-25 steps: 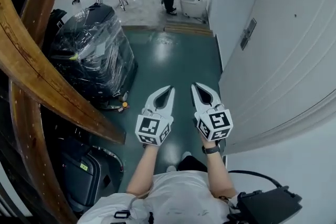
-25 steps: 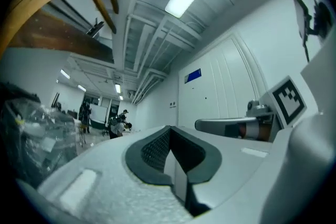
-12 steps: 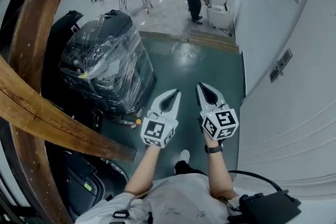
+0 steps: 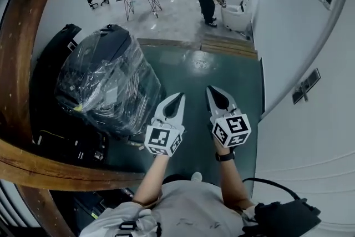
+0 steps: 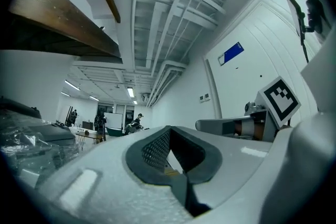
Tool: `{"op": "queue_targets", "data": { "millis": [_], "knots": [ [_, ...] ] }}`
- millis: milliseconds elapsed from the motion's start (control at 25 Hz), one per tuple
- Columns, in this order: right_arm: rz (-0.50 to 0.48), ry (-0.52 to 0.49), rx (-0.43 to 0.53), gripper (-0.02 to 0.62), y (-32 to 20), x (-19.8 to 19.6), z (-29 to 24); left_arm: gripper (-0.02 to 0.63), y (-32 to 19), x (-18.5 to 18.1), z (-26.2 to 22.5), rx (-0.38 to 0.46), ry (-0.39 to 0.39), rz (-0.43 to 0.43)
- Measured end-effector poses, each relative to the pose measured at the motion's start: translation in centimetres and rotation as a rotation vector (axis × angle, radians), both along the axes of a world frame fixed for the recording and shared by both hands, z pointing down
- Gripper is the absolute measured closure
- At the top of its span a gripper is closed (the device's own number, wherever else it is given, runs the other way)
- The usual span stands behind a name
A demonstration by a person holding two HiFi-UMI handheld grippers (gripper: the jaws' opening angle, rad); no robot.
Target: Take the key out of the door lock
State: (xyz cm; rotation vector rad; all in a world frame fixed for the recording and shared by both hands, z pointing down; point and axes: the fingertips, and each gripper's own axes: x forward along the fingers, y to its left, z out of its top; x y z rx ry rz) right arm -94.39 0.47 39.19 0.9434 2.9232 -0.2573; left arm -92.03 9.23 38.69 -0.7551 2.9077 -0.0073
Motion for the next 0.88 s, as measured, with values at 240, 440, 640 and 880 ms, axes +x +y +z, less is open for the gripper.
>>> {"op": "queue_targets", "data": {
  "millis": [240, 440, 640, 880],
  "knots": [
    [0.042, 0.008, 0.022, 0.591, -4.9, -3.5, 0.8, 0.609, -6.1, -5.0, 0.3, -0.023, 0.012, 0.087],
    [0.073, -0.017, 0.144, 0.591, -8.2, -7.3, 2.5, 0.609, -11.9, -10.6, 1.4, -0.014, 0.024, 0.166],
    [0.213, -0.02, 0.142, 0.591, -15.0, -13.5, 2.8, 0.609, -18.3, -17.9, 2.0, 0.015, 0.038, 0.295],
    [0.346, -0.033, 0.209, 0.589, -22.1, -21.1, 2.3, 0.609, -27.1, -27.4, 0.5, 0.021, 0.02, 0.461]
  ]
}}
